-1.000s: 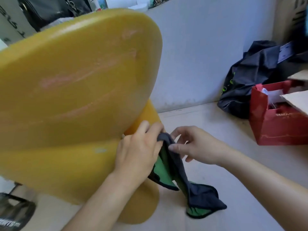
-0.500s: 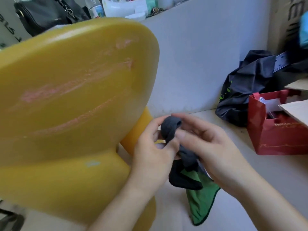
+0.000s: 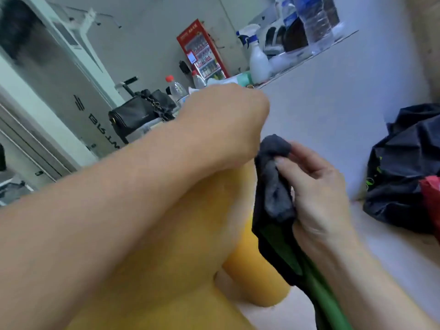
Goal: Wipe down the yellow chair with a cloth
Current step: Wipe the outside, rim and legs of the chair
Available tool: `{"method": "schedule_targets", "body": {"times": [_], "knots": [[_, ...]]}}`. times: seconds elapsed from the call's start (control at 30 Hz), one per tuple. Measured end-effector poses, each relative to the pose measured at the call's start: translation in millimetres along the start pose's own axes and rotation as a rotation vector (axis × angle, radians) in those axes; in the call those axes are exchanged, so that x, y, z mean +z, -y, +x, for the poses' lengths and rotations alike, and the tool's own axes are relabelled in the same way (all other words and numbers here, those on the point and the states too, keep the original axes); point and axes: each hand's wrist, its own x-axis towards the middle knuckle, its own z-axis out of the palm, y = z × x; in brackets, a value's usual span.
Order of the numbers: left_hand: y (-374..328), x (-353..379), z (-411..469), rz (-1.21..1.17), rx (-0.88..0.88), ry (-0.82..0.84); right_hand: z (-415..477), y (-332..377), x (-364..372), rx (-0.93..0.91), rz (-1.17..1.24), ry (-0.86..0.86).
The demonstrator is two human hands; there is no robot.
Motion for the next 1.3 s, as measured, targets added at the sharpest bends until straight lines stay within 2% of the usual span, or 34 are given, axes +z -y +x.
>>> {"method": "schedule_targets", "body": {"times": [0.1,0.17,0.23,0.33,0.43,0.5,0.6,0.63,0.73,0.8,0.83,0.9,0.97,1.03,1.1,1.17,1.2,1.3], "knots": [[22,2,20,0.053,-0.049,0.200,6,-24,30,-0.230,-0.270,0.073],[22,4,22,0.039,-0.047,0.211,4,-49,37,-0.363,-0.400,0.105],[21,6,23,-0.017,-0.061,0.199,16,-62,38,-0.445,-0.418,0.063],[24,15,19,-0.159,-0.139,0.132,55,-66,43,-0.367,-0.386,-0.092],[23,28,13,-0.167,-0.154,0.059,55,-70,45,-0.272,-0.367,-0.138],[23,30,9,-0.222,-0.188,0.043,17,-76,44,-0.357,-0.414,-0.133],[27,30,6,-0.330,-0.245,0.044,-23,-86,36,-0.577,-0.546,-0.032],[28,31,3,-0.364,-0.265,0.038,-5,-88,33,-0.548,-0.524,-0.046],[24,31,0,-0.453,-0.308,0.028,81,-72,32,-0.222,-0.450,-0.246],[25,30,2,-0.499,-0.328,0.031,82,-74,37,-0.181,-0.479,-0.279],[27,31,3,-0.513,-0.336,0.027,56,-71,43,-0.210,-0.474,-0.261],[29,33,5,-0.524,-0.334,0.016,-9,-68,51,-0.428,-0.494,-0.115],[29,34,4,-0.528,-0.325,0.011,-26,-73,47,-0.607,-0.599,-0.004],[29,35,1,-0.540,-0.311,0.022,17,-76,41,-0.574,-0.602,-0.121],[31,34,1,-0.555,-0.311,0.041,76,-72,32,-0.326,-0.497,-0.251],[32,30,1,-0.576,-0.313,0.059,84,-74,30,-0.195,-0.453,-0.258],[32,30,1,-0.582,-0.315,0.059,66,-70,37,-0.212,-0.462,-0.230],[30,31,3,-0.576,-0.302,0.064,-3,-58,54,-0.504,-0.472,-0.030]]}}
